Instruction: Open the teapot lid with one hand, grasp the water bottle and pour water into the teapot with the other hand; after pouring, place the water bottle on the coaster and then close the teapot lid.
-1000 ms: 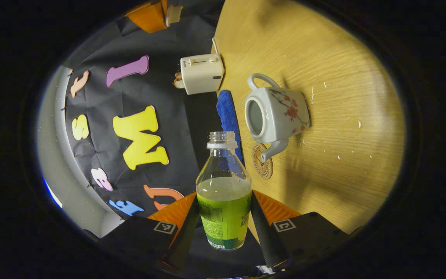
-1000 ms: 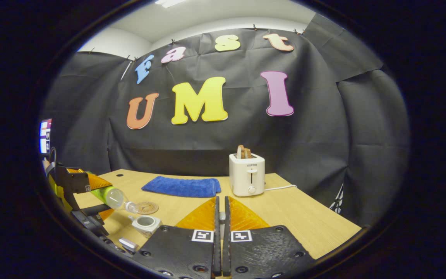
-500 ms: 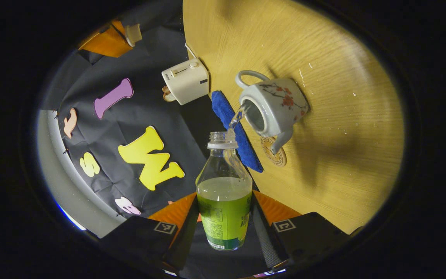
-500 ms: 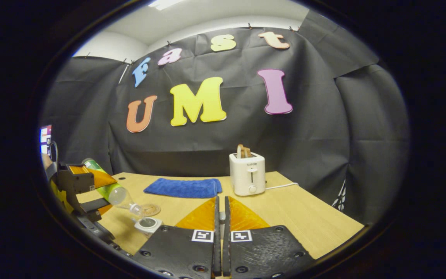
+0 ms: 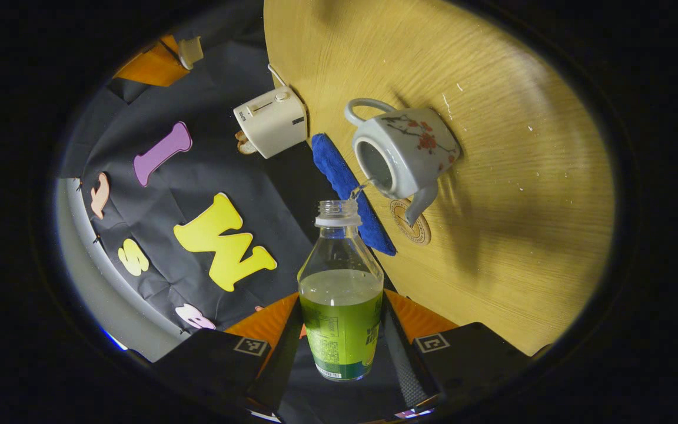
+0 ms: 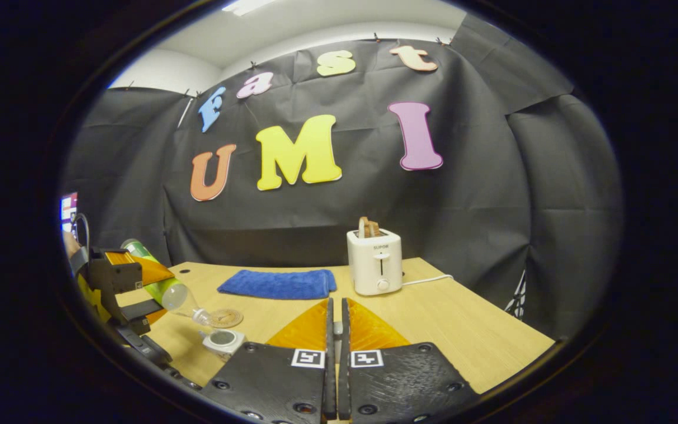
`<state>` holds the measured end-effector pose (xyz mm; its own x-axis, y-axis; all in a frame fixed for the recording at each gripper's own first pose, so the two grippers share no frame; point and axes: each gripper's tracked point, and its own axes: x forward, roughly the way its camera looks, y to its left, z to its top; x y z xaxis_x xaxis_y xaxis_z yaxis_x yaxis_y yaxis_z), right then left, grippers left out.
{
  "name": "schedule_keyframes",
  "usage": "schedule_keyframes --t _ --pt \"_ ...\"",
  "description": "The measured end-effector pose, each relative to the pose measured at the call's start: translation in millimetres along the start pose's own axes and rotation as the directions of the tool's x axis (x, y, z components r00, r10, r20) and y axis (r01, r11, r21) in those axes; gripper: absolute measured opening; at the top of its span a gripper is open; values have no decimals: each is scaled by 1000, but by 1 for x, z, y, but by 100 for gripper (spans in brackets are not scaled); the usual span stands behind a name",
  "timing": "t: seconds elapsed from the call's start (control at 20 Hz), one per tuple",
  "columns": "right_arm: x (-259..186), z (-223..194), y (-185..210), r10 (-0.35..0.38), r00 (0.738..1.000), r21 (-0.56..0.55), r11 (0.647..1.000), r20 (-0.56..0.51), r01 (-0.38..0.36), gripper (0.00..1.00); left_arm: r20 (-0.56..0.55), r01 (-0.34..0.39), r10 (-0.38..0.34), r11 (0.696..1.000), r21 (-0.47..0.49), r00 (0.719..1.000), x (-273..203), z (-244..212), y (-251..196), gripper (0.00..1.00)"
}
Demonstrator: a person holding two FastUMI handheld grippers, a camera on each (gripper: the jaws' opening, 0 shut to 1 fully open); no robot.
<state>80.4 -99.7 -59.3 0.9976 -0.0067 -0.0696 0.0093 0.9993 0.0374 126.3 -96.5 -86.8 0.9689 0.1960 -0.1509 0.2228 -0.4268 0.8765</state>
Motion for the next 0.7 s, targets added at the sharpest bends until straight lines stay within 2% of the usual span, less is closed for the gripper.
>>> schedule_keyframes --t 0.4,0.5,0.7 --pt "1 -4 0 -3 1000 -4 1000 -12 3 2 7 -9 9 1000 0 1000 1 4 3 76" --pt "2 -6 2 1 1000 -6 1000 -18 -1 2 12 -8 8 1000 -1 1000 3 5 3 72" --pt "1 -5 0 -10 1000 -19 1000 -19 10 1 4 10 -10 1000 4 1000 6 5 -1 75"
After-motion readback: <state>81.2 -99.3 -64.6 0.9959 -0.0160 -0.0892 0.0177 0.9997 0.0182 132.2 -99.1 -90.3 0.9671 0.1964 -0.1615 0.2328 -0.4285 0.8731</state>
